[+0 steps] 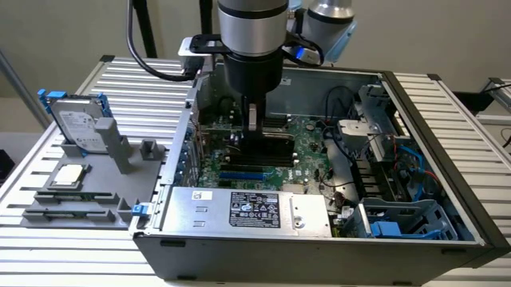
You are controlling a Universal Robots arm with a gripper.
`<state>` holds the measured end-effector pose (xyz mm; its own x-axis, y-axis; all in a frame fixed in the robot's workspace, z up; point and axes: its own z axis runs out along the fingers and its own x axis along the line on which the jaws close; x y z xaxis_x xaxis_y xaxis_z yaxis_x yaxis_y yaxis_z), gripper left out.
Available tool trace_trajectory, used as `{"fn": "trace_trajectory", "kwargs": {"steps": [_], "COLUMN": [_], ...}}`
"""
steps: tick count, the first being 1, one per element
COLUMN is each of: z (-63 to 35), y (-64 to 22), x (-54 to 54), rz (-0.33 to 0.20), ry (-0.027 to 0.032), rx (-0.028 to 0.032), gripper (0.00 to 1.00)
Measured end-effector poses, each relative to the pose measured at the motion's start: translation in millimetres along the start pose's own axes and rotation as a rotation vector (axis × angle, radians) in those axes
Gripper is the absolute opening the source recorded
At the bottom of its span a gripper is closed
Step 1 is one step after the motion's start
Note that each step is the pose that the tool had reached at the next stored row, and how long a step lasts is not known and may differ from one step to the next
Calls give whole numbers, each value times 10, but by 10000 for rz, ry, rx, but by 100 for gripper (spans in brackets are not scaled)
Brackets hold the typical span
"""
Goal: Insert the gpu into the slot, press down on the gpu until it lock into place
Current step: 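Insert the gpu into the slot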
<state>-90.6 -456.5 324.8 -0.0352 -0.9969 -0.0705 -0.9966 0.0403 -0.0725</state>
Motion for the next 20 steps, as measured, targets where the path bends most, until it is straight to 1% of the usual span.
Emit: {"fn": "trace_trajectory", "kwargs": {"steps": [2, 5, 10, 15, 20], "z": [37, 85, 146, 217, 285], "y": [4, 7, 12, 17, 22], "x": [3, 6, 12, 19, 23], "rz": [1, 5, 14, 16, 30], "ry": [1, 1, 8, 10, 12], "rx": [0, -36, -174, -217, -273], "gripper": [26, 26, 26, 26, 26]}}
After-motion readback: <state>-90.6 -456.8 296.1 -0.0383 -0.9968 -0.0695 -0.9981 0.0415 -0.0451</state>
